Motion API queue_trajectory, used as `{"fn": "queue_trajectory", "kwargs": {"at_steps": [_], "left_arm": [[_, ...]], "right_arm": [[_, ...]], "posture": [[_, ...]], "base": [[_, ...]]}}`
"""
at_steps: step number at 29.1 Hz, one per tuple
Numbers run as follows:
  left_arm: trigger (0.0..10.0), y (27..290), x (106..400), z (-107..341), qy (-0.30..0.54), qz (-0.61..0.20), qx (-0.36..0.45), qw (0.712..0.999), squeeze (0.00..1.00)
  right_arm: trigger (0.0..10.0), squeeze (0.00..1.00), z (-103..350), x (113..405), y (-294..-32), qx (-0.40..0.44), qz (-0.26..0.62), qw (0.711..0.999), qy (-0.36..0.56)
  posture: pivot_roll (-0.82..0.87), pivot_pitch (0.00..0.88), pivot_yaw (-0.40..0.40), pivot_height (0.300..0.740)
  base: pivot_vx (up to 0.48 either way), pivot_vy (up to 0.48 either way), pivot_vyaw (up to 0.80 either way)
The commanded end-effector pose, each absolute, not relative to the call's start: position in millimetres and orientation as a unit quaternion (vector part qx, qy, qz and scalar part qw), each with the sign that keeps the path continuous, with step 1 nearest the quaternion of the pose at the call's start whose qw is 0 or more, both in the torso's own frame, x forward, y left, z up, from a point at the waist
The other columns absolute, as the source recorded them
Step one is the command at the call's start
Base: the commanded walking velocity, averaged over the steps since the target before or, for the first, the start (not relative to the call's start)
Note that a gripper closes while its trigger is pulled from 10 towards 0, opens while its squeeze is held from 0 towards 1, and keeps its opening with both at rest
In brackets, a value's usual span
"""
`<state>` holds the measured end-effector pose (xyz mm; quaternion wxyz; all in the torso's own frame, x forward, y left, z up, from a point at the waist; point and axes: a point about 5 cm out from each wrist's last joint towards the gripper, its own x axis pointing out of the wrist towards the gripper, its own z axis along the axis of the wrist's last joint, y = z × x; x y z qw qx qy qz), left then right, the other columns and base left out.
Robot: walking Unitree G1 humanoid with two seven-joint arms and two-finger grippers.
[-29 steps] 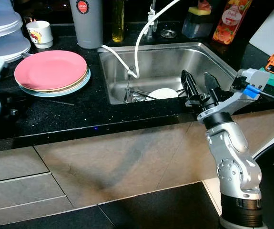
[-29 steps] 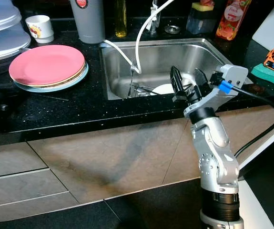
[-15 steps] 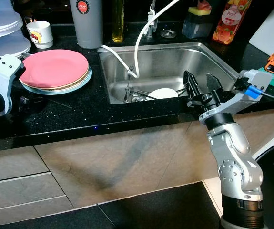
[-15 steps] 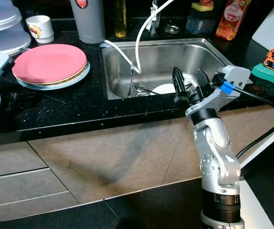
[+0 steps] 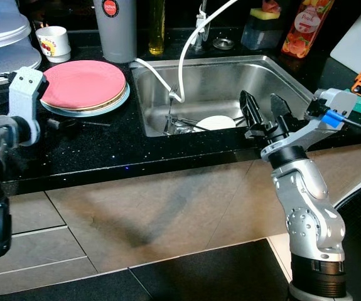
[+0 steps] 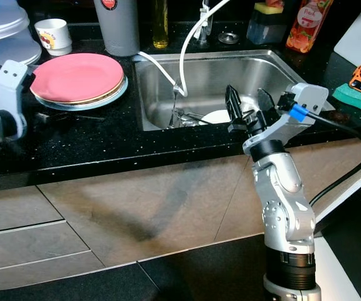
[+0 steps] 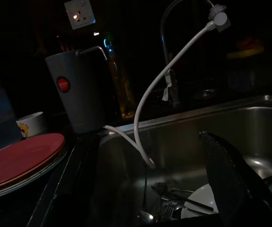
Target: Kitchen organization
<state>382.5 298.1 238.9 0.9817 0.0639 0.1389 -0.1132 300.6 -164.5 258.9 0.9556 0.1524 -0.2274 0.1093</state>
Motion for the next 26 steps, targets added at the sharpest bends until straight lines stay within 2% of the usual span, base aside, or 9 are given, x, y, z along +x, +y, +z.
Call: {"fn": "queue_trajectory", "kwargs": {"at_steps": [1,6,15,26], "left_arm": [[10.0,291.2,386.7,239.2,0.135,-0.107,0.043,0.984,0.0],[10.0,287.8,388.5,246.6,0.116,-0.12,0.054,0.984,0.0],[10.0,295.6,383.9,244.3,0.136,-0.131,0.074,0.979,0.0],[10.0,302.4,373.6,236.2,0.246,-0.172,0.091,0.95,0.0]], "right_arm": [[10.0,0.0,259.7,300.4,-166.4,0.15,0.105,0.956,-0.229],[10.0,0.0,258.6,299.9,-168.5,0.15,0.102,0.957,-0.228],[10.0,0.0,260.4,302.3,-165.1,0.151,0.108,0.955,-0.231],[10.0,0.0,260.3,298.2,-168.5,0.148,0.098,0.956,-0.234]], "posture": [[0.12,0.078,-0.006,0.74],[0.12,0.074,-0.009,0.74],[0.12,0.061,-0.008,0.74],[0.1,0.064,0.009,0.74]], "base": [[0.0,0.0,0.0],[0.0,0.0,0.0],[0.0,0.0,0.0],[0.0,0.0,0.0]]}}
